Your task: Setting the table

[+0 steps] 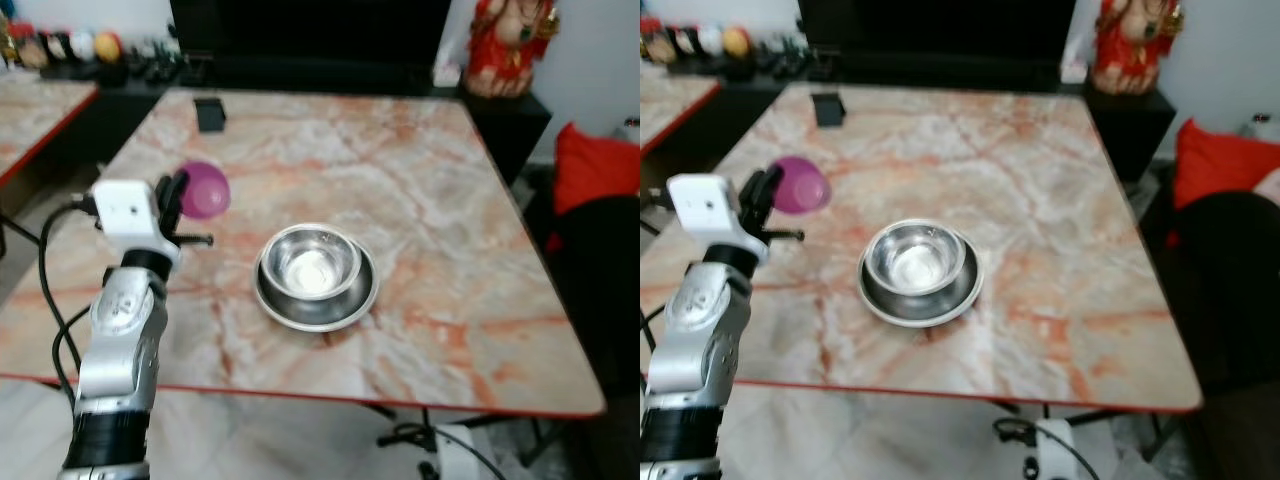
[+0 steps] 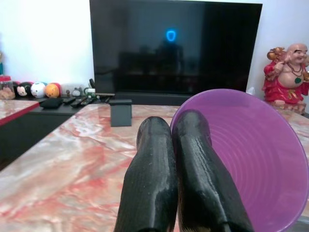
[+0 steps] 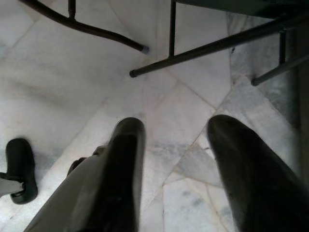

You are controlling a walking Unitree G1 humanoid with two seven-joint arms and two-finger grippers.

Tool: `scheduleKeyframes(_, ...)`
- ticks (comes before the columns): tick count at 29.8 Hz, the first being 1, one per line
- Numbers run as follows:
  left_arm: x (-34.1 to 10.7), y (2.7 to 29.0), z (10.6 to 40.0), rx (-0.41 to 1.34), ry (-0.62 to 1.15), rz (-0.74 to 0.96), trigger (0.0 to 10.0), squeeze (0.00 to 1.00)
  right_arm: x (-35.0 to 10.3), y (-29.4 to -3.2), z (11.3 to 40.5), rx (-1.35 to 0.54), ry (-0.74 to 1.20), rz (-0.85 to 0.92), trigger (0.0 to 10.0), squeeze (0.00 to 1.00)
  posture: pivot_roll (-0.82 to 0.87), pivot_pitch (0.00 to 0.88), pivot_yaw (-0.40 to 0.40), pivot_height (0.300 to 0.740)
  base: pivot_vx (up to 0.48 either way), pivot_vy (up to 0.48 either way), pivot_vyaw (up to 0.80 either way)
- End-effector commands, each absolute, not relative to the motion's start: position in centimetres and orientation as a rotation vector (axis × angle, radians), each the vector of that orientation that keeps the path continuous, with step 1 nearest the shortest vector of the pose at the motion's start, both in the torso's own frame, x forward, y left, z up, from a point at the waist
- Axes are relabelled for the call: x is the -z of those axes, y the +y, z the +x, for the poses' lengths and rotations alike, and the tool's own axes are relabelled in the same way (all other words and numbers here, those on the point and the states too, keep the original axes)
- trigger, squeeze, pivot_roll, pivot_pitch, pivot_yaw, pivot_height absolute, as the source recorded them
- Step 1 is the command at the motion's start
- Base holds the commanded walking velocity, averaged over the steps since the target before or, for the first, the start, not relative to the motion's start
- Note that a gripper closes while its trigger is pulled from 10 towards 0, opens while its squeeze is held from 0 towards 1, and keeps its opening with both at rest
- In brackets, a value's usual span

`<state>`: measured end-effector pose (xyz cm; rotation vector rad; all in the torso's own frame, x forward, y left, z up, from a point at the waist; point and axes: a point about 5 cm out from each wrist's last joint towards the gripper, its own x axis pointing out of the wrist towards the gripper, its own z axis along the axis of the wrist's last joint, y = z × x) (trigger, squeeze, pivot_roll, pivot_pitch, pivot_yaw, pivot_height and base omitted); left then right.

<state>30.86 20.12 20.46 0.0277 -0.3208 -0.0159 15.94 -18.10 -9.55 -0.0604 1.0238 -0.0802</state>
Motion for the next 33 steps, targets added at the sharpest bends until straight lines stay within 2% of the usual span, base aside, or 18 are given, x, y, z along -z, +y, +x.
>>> scheduleKeyframes(1,-20.4,20.7,30.8,0.008,-0.314,0.022,10.0,0.00,9.7,-17.1,15.8,0.058,1.032,-0.045,10.0,0.00,0.00,0.000,-0.039,0.740,0.000,0.000,0.00)
scheduleKeyframes(11,-20.2,20.8,31.2,0.036,-0.276,0.027,10.0,0.00,9.7,-17.2,15.7,0.057,1.031,-0.048,10.0,0.00,0.00,0.000,-0.041,0.740,0.000,0.000,0.00)
scheduleKeyframes(21,-20.3,20.8,32.2,0.046,-0.225,-0.116,10.0,0.00,9.7,-17.1,15.8,0.056,1.032,-0.047,10.0,0.00,0.01,0.005,-0.041,0.740,0.000,0.000,0.00)
scheduleKeyframes(24,-20.4,20.7,32.7,0.055,-0.203,-0.096,10.0,0.00,9.7,-17.1,15.8,0.056,1.031,-0.047,10.0,0.00,0.00,0.007,-0.040,0.740,0.000,0.000,0.00)
scheduleKeyframes(26,-20.0,20.8,33.6,0.043,-0.113,-0.013,10.0,0.00,9.7,-17.1,15.8,0.057,1.030,-0.046,10.0,0.00,0.01,0.007,-0.038,0.740,0.000,0.000,0.00)
scheduleKeyframes(33,-21.0,20.8,33.9,0.026,-0.160,-0.060,10.0,0.00,9.7,-17.0,15.8,0.057,1.029,-0.044,10.0,0.00,0.00,0.011,-0.037,0.740,0.000,0.000,0.00)
